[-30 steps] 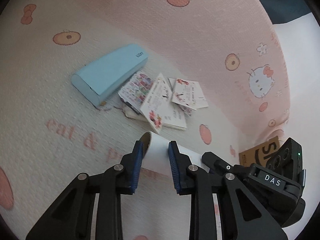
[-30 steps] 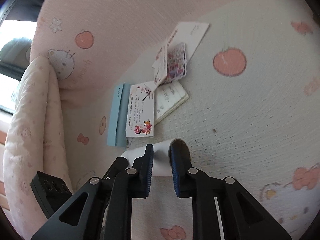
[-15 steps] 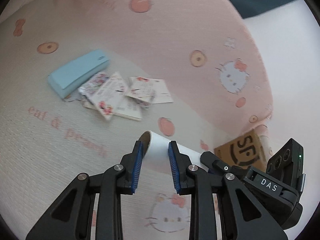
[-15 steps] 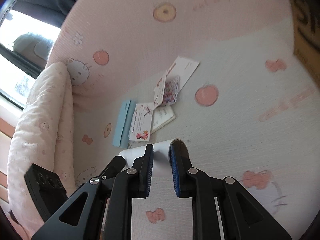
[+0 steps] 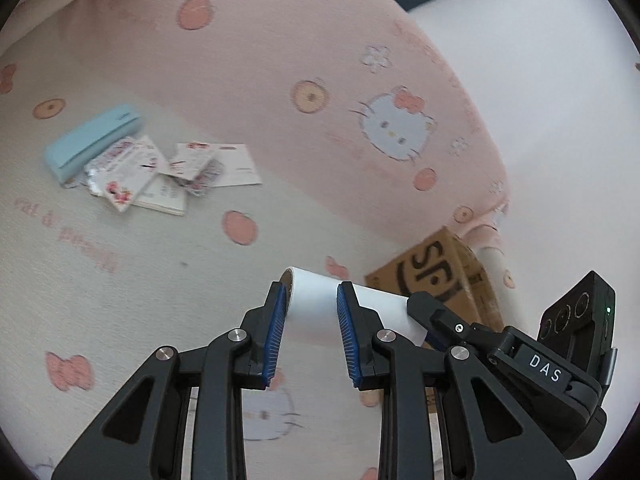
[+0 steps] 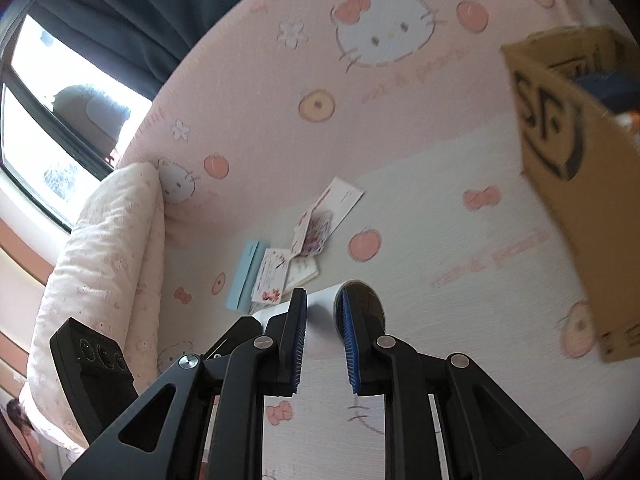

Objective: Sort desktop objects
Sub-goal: 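Lift the paper tube with the right gripper toward the SF box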

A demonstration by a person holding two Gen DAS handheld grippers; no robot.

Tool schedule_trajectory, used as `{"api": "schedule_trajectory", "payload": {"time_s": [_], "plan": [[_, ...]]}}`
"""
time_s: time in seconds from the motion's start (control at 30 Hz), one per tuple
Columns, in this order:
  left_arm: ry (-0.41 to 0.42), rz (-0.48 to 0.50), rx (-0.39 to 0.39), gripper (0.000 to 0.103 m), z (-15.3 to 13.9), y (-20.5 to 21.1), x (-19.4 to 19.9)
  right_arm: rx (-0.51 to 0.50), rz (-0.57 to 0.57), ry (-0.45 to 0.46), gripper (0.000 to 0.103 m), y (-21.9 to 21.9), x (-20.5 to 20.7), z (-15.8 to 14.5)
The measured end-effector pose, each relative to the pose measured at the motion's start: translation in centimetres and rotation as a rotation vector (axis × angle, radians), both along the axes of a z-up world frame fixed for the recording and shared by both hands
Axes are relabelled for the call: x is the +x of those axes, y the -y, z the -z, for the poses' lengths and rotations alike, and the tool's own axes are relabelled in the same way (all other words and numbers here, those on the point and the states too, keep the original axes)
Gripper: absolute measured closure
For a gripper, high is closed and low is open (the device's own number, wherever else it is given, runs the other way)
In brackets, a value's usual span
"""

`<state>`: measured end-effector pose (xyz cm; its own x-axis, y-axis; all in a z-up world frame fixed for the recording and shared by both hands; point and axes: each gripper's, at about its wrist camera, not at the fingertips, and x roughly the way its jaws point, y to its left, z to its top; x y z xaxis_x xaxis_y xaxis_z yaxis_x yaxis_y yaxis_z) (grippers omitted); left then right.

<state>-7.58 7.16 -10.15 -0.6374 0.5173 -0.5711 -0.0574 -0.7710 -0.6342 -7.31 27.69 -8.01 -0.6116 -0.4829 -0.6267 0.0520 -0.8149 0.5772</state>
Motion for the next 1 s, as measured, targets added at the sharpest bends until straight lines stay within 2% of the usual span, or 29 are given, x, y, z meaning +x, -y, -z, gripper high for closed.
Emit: {"api": "schedule_trajectory", "payload": {"time_s": [0.17,0.37,0.73,0.9,1.0], "plan": [[-0.032,0.041,-0.030,0.074,-1.3,-4.0,-0.4,-0.033,0.034,-0.013,0.088,-3.7,-0.1,-0.7],[-0.054,0.078,-0.013,0.074,-2.9,-8.8,-2.0,-0.034,0.080,-0.043,0.088,-8.0,-0.6,-2.5],[-0.172,0.180,-0.007,0.074,-8.2,-19.4,-6.5,0.008,0.205,-0.131,0.088,-17.4,-3.0,-8.1],[-0.135,0.231,0.009,0.074,-8.6,-23.6,-9.0,0.039,0.238,-0.129,0.087,-21.5,-4.7,-9.0],[-0.108,0.284,-0.025,0.074,-8.4,-26.6,-10.6,0.037,0.268,-0.104,0.087,-24.3,-5.8,-8.4]]}}
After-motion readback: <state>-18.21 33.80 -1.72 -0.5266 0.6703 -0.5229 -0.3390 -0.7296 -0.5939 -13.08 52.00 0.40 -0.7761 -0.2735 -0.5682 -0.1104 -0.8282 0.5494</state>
